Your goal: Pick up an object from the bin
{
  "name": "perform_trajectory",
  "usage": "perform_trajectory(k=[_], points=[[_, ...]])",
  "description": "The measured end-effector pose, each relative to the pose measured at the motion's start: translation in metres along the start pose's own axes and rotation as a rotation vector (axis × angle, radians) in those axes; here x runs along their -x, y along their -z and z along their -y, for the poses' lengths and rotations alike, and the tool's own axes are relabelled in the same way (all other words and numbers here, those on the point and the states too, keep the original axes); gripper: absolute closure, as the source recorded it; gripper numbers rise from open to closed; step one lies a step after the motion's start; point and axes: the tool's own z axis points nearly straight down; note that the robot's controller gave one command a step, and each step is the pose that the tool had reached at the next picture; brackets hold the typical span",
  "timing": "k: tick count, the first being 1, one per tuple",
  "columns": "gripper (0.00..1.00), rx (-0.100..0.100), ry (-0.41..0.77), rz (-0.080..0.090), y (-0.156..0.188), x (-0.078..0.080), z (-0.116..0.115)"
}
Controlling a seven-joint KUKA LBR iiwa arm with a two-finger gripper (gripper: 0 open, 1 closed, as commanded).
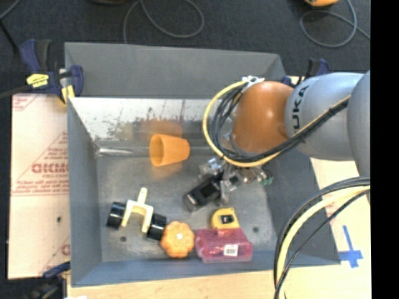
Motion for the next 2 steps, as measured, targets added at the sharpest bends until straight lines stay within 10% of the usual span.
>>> perform_trajectory(k=[2], points=[[1.00, -0.001, 0.017, 0.004, 0.0042, 0.0238, 0.0180]])
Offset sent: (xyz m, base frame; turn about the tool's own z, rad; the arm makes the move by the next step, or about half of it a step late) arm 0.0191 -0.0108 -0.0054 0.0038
